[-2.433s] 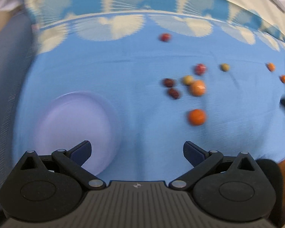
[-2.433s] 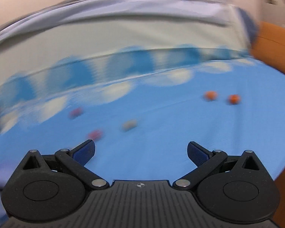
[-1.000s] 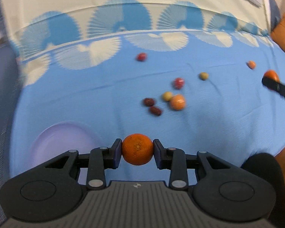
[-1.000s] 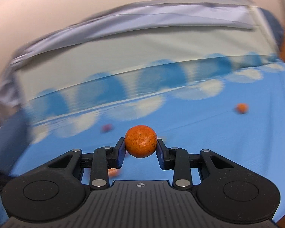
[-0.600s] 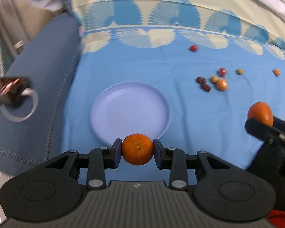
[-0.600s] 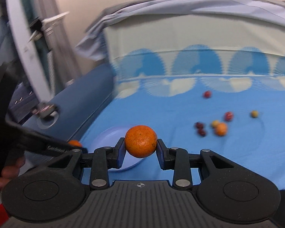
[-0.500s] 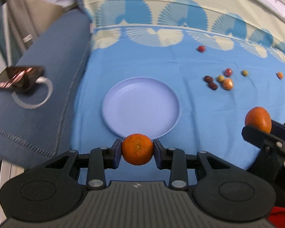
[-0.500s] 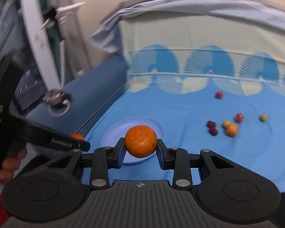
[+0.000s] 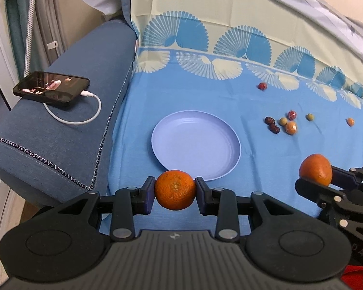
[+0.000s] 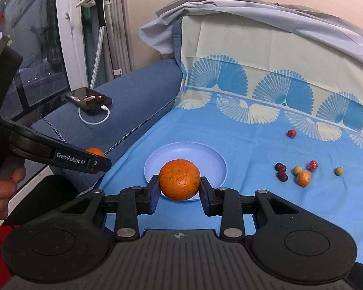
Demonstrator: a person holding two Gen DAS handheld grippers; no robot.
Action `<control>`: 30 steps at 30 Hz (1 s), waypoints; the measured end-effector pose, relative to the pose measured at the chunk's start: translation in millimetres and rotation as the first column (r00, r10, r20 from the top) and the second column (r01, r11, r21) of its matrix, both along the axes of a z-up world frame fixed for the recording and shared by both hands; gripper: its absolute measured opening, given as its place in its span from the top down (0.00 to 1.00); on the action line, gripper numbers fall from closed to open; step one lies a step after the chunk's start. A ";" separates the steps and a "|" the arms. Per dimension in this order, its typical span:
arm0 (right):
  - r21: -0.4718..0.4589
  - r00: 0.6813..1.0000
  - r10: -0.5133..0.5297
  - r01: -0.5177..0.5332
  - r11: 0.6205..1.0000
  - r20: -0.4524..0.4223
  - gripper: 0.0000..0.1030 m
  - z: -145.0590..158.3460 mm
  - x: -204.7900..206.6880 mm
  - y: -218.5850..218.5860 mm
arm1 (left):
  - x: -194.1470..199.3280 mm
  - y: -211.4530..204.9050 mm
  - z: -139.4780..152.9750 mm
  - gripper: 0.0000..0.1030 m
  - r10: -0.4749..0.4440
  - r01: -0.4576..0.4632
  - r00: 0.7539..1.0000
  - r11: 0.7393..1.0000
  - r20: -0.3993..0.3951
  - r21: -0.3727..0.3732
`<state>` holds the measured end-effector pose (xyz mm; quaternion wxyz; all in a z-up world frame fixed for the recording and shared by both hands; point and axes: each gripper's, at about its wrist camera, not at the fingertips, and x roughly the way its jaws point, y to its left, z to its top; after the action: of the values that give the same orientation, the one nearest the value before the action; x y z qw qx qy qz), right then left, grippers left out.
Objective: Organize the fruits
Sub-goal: 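Carry both mandarins over the lavender plate with both tools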
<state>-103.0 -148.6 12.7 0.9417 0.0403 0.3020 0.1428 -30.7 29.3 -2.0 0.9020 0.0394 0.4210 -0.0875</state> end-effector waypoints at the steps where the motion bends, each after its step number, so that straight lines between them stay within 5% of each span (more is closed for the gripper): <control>1: -0.004 1.000 0.000 0.000 1.000 -0.003 0.65 -0.2 0.7 1.4 | -0.1 1.3 0.0 0.63 0.001 -0.001 1.000 1.000 -0.001 -0.004; 19: -0.017 0.999 0.002 -0.003 1.000 -0.053 0.65 -10.1 22.1 5.1 | 17.8 8.6 -10.2 0.63 0.010 -0.010 1.000 1.000 -0.023 -0.014; 30: -0.019 0.993 -0.006 0.004 1.000 -0.117 0.65 -34.3 68.5 5.9 | 65.4 -1.1 -23.9 0.63 -0.002 0.002 0.999 1.000 -0.051 0.012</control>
<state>-34.5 -142.7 -21.6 0.9231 0.0405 0.3578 0.1350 34.8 28.2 -25.9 0.8905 0.0430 0.4445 -0.0869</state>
